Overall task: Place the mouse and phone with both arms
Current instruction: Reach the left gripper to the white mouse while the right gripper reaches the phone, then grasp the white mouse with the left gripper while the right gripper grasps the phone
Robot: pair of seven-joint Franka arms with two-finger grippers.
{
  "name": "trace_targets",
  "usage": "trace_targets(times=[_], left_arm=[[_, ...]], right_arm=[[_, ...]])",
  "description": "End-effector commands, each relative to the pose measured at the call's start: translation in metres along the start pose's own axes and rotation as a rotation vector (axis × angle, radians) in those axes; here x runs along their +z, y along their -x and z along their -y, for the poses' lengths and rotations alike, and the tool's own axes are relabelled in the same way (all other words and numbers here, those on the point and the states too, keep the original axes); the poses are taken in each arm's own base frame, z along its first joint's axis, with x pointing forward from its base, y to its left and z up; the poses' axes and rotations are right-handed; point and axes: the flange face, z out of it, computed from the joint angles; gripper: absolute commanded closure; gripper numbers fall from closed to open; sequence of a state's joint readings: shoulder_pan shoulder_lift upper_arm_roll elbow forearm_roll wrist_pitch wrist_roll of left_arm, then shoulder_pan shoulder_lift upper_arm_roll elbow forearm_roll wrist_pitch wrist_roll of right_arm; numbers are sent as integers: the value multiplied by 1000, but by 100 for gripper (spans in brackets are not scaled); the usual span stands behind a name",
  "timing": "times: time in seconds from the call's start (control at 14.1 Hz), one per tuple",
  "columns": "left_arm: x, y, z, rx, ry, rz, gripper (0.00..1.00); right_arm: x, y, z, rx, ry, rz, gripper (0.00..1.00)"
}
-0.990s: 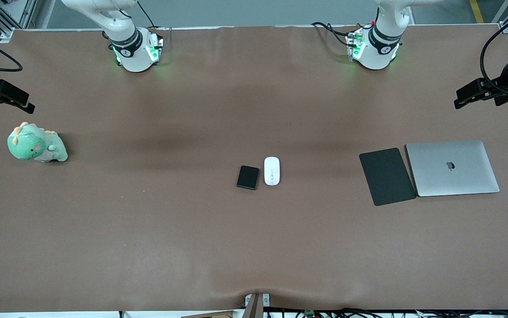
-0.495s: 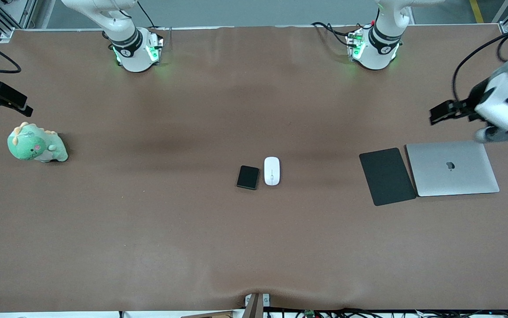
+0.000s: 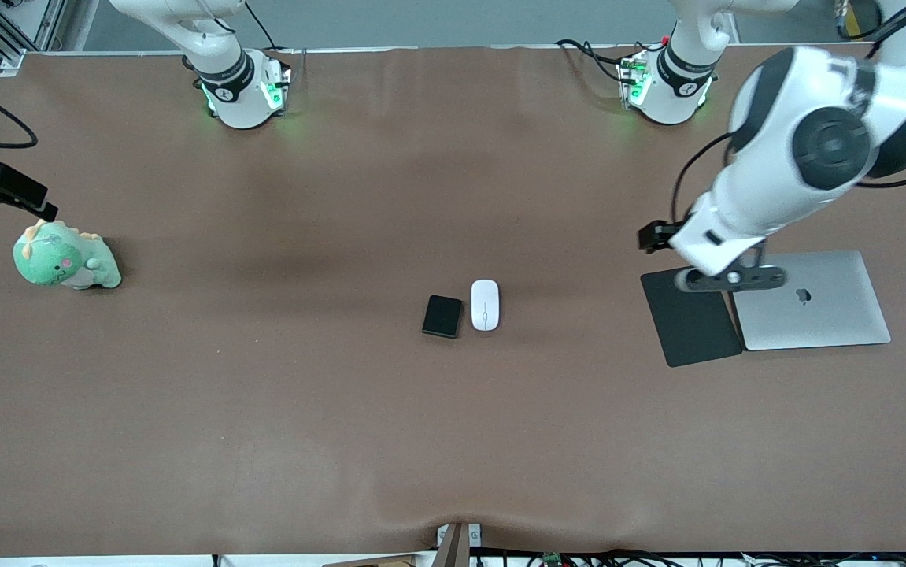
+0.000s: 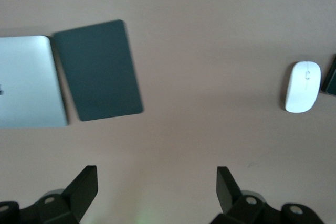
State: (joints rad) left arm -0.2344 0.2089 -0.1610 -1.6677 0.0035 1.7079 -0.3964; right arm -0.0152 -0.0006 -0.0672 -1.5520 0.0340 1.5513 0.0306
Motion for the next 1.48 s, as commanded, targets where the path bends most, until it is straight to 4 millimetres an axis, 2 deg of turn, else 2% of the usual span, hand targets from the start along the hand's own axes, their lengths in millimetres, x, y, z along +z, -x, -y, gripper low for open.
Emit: trace_targets(times=[0.0,0.07,0.21,0.42,0.64,0.85,0.92,1.13,1.41], left_arm=[[38,-1,-57,-37,2,-3,0],[53,-1,-77,-47,2,-12,0],[76,1,-109,-69,11,-25,0],[125,8,-164,-70,24,-37,0],[166,17,-211,-31,63,-71,0],[196,25,-236,-50,77,-85,0],[208,26,-239,-46,69,-73,0],[236,28,-266,-59,63,-63,0],[274,18,-269,-37,47,-97,0]], right_arm=[[-7,-3,-4,18,-12,-17,0],[-7,-5,-3,18,-15,-32,0],[-1,-8,12,-9,-17,-25,0],[3,-7,53,-79,-17,-22,0],[25,-13,90,-133,-52,12,0],[60,-27,127,-175,-90,44,0],[70,-27,140,-197,-85,58,0],[104,-28,178,-260,-55,109,0],[137,-30,211,-304,-44,135,0]])
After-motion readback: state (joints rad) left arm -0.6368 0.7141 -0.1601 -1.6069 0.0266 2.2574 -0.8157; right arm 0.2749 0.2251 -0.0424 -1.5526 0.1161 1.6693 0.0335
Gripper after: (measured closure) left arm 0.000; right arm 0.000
